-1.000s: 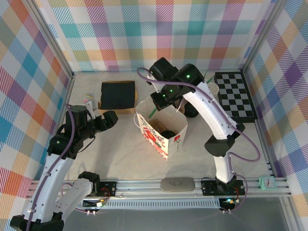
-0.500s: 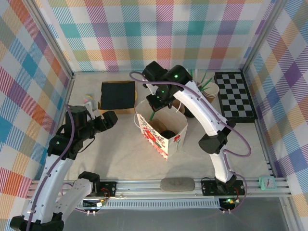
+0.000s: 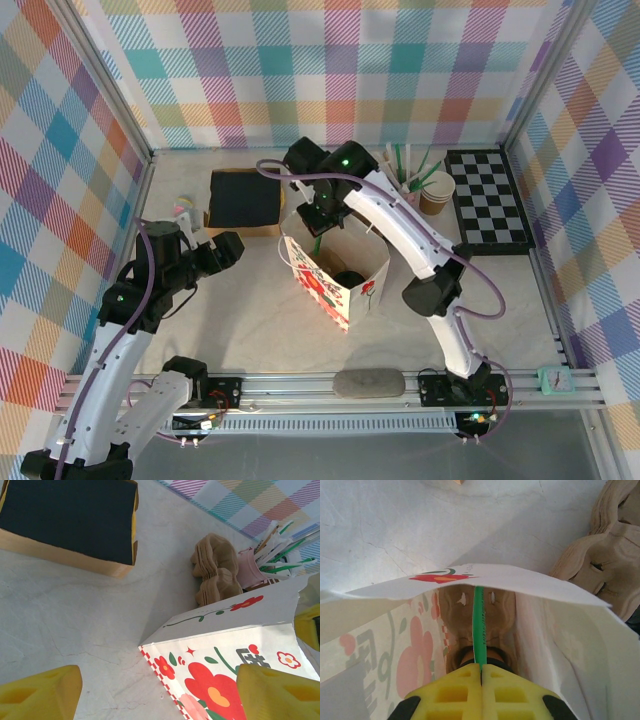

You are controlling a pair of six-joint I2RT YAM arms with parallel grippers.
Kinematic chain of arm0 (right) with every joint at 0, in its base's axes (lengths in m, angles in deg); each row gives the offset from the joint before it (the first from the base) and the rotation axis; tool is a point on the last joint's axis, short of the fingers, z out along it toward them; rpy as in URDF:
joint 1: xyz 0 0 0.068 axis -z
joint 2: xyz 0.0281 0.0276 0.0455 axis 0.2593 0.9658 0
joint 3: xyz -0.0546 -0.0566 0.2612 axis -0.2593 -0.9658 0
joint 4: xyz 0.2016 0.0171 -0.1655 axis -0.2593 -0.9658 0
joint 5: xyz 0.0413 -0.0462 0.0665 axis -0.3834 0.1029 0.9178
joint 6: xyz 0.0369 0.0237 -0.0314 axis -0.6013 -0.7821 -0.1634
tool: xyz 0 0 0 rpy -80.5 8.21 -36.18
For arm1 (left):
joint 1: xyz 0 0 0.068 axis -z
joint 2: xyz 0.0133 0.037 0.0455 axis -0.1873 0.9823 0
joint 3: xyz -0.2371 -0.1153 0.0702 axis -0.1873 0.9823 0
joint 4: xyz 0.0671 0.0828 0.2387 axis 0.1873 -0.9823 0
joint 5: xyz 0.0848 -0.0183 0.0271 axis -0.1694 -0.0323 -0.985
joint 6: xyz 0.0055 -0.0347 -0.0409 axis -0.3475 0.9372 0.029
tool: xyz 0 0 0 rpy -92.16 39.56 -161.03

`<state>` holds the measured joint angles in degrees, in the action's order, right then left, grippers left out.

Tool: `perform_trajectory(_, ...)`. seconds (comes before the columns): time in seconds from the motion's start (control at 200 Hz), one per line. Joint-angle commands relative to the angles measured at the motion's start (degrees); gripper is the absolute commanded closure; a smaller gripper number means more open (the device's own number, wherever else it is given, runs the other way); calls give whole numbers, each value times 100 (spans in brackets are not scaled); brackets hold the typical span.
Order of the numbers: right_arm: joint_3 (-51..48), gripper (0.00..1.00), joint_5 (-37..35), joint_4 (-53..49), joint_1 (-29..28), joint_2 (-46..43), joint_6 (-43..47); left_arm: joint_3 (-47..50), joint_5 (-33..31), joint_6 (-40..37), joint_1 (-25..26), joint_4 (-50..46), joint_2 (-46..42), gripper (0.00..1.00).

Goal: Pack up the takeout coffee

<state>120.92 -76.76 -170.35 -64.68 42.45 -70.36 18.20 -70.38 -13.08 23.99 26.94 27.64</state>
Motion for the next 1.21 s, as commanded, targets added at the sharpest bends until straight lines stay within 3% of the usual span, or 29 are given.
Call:
perform_trajectory(0.0,190,96,-106,-305,-63,133,-42,40,-6,-92,-71,13,-48,19)
perform_trajectory(0.235,320,94,-112,-326,-78,343,-48,49,9,-92,-71,16,-52,19)
perform_trajectory(0.595,367,83,-192,-321,-115,344,-88,15,9,-93,-71,15,-35,18)
perform_trajectory(0.915,530,63,-282,-362,-133,278,-112,-56,34,-83,-71,33,37,17)
perform_trajectory(1.2,653,57,-303,-358,-223,4,-144,-92,43,-84,-71,67,120,17)
